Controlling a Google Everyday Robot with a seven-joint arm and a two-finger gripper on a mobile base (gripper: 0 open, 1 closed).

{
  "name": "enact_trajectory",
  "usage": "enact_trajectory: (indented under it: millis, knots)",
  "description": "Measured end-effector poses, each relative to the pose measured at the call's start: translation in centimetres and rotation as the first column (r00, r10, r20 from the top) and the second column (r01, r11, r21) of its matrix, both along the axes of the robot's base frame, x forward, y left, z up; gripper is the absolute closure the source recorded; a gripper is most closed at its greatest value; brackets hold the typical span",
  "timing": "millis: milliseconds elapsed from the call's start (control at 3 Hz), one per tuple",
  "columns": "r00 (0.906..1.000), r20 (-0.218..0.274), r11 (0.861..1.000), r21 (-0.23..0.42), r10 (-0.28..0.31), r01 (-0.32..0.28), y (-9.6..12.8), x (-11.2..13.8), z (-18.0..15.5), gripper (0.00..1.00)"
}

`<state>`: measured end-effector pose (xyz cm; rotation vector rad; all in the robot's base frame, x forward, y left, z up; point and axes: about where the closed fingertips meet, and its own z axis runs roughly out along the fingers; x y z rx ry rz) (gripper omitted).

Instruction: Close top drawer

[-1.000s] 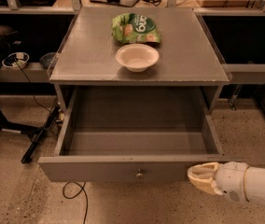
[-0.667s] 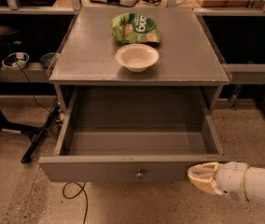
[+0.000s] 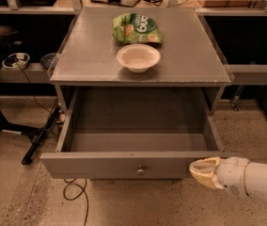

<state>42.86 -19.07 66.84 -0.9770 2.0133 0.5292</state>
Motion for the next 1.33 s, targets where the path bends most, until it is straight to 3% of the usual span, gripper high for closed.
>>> enact_trajectory:
  millis: [1000,1333]
  knots:
    - [0.9981,0.034,0.998,-0.025,0.052,-0.051,0.6,6.7,1.4,1.00]
    - [0.9981,0.034,0.998,-0.025,0.052,-0.051,0.6,6.7,1.4,1.00]
